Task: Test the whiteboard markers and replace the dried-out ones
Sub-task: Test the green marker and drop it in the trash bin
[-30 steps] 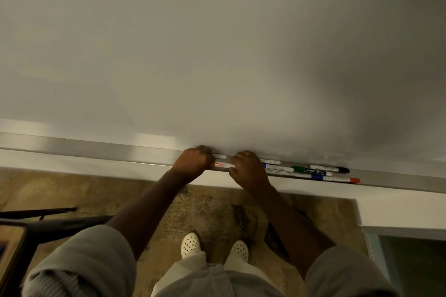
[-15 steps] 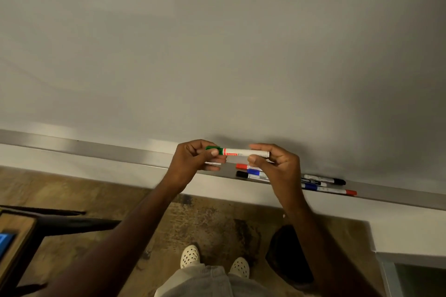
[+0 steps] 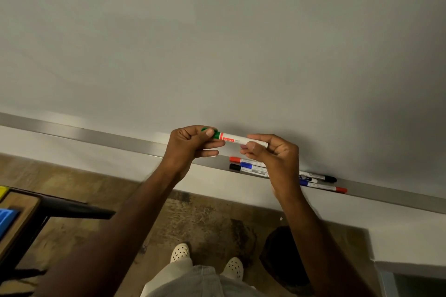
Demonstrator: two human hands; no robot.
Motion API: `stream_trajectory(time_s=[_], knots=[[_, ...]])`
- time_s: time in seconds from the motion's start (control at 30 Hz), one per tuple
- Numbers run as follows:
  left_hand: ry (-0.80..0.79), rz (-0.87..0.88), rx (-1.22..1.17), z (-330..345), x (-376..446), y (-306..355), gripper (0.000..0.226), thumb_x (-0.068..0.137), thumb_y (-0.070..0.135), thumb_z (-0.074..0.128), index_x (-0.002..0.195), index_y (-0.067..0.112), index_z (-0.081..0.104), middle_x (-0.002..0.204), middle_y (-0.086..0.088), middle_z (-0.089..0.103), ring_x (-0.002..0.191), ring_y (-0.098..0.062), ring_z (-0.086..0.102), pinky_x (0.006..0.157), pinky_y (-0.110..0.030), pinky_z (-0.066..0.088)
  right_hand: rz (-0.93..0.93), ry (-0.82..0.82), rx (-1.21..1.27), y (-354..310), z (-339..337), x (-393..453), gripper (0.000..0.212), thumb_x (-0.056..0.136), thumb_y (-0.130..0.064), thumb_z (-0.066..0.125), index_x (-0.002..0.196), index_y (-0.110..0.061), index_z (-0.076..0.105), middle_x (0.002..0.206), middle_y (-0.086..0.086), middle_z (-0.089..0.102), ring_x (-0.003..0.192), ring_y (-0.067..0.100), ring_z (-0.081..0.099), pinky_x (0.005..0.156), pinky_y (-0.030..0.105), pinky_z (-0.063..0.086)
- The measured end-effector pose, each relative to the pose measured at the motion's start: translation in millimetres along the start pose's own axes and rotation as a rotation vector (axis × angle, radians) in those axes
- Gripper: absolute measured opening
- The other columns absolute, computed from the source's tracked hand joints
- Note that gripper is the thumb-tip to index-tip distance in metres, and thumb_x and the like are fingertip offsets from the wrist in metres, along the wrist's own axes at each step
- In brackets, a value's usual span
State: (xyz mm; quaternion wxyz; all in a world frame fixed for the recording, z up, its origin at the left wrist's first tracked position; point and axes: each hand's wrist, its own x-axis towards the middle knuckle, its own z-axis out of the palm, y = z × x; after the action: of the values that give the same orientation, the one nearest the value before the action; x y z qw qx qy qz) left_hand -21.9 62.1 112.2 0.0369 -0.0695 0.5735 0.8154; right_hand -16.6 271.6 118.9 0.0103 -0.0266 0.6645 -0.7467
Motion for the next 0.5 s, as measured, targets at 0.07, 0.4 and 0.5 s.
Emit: stream_trajectory(time_s=[0.07, 0.4, 0.5], knots=[[-0.02, 0.06, 0.049, -2, -1, 2, 0.015, 0.092, 0.012, 0.061, 0.1, 0.007, 0.073, 0.093, -0.014, 0.078, 0.086, -0.026, 0.077, 0.067, -0.03, 0.063, 0.004, 0.009, -0.015, -4, 5, -2, 0.018, 0.091, -0.005, 0.067, 0.108, 0.001, 0.071, 0.092, 0.012, 0.078, 0.084, 0.028, 0.076, 0.072, 0.029, 0.061], [-0.072, 0.198, -0.025, -8, 7, 30, 0.029, 0.088, 0.019, 0.063, 0.109, -0.001, 0.069, 0.112, -0.016, 0.074, 0.109, -0.032, 0.07, 0.08, -0.041, 0.063, 0.131, 0.145, 0.46, -27, 60, 1, 0.025, 0.083, -0.016, 0.065, 0.106, -0.01, 0.07, 0.082, 0.008, 0.075, 0.079, 0.022, 0.074, 0.073, 0.029, 0.061], [-0.08, 0.171, -0.105, -5, 8, 32, 0.03, 0.086, 0.014, 0.065, 0.112, 0.0, 0.069, 0.112, -0.017, 0.074, 0.108, -0.034, 0.071, 0.083, -0.041, 0.062, 0.1, 0.208, 0.481, -28, 70, 5, 0.027, 0.082, -0.019, 0.066, 0.108, -0.009, 0.07, 0.097, 0.009, 0.077, 0.096, 0.026, 0.074, 0.079, 0.03, 0.06]])
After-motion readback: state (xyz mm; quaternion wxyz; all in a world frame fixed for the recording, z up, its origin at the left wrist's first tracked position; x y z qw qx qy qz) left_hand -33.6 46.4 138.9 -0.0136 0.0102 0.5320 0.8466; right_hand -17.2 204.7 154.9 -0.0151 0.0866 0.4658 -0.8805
